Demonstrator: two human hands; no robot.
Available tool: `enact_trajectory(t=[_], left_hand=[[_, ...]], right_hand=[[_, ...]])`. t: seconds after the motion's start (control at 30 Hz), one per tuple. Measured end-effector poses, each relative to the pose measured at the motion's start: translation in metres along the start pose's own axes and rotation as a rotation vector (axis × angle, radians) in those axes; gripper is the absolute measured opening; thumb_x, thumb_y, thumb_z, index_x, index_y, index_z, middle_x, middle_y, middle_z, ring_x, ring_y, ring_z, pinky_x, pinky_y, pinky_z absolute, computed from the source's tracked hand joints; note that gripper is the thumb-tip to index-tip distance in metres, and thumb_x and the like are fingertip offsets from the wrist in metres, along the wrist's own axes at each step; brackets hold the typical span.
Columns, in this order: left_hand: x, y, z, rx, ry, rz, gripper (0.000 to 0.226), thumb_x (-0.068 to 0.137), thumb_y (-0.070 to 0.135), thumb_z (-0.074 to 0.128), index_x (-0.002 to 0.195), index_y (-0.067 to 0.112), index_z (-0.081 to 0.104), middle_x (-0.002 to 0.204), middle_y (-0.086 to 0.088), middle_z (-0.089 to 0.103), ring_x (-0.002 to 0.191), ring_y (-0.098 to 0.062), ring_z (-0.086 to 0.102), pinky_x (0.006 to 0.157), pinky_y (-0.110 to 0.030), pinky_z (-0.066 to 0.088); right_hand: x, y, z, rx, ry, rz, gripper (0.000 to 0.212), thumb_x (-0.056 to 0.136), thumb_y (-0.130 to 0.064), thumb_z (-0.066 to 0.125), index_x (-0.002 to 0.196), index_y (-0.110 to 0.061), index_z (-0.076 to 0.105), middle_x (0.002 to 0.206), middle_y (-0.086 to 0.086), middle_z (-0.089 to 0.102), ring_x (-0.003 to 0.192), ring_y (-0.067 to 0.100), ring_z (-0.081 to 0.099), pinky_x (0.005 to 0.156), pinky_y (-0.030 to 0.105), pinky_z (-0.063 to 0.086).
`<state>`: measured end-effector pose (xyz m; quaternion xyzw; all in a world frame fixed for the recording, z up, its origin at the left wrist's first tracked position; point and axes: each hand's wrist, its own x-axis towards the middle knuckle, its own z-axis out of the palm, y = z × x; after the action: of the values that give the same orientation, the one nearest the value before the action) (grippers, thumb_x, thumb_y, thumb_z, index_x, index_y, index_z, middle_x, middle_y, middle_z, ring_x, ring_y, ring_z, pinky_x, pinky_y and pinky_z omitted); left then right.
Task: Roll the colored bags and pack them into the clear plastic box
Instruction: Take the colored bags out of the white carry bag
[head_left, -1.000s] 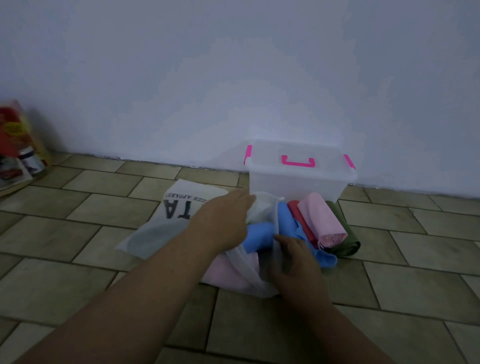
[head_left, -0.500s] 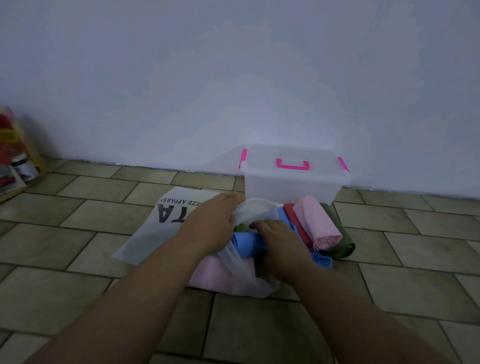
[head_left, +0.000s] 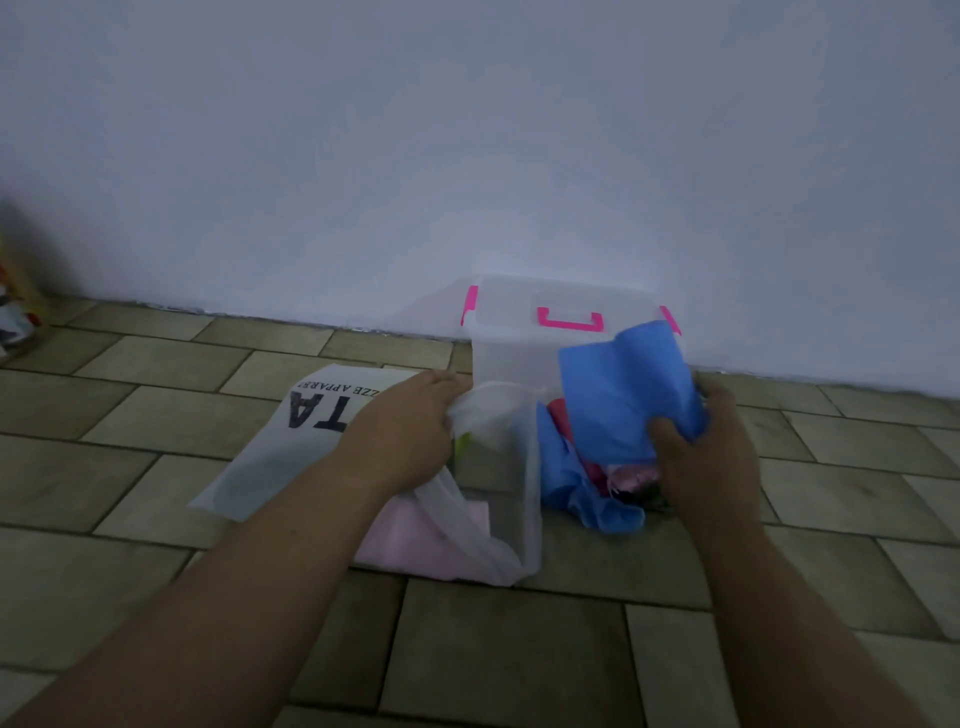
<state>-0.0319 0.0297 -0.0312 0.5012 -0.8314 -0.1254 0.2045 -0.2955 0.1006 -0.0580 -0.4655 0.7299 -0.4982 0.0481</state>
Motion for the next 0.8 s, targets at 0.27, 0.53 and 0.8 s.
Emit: enact_trajectory(t=[0.27,0.53,0.8], left_hand=[[-0.003,-0.005,0.001,0.005,0.019,0.016,0.051,0.091,0.011,0.046,0.140,0.026,0.043,0.145,0.006,0.042,0.131,-0.011,0.037,0.102,-0.021,0.023],[-0.004,-0.007,0.005,0.033,0.007,-0.089,0.049,0.093,0.023,0.046,0.141,0.030,0.039,0.155,0.001,0.026,0.138,-0.020,0.031,0.108,-0.036,0.029],[-0.009,0.008,0.008,0.073,0.209,-0.079,0.014,0.093,0.020,0.043,0.100,0.019,0.055,0.080,0.000,0.061,0.071,-0.019,0.057,0.064,-0.031,0.045]], right_hand=[[0.026,0.022,0.022,-0.366,-0.378,0.126,0.033,0.090,-0.029,0.051,0.120,-0.017,0.048,0.099,0.012,0.060,0.074,0.022,0.047,0.066,0.032,0.036],[0.032,0.005,0.017,-0.490,-0.316,0.052,0.062,0.089,-0.053,0.049,0.140,-0.019,0.040,0.133,0.019,0.048,0.119,0.036,0.047,0.097,0.044,0.041],[-0.027,-0.046,0.032,-0.152,-0.673,-0.236,0.029,0.085,-0.032,0.064,0.114,-0.030,0.060,0.101,-0.017,0.057,0.093,0.001,0.054,0.082,0.022,0.047]])
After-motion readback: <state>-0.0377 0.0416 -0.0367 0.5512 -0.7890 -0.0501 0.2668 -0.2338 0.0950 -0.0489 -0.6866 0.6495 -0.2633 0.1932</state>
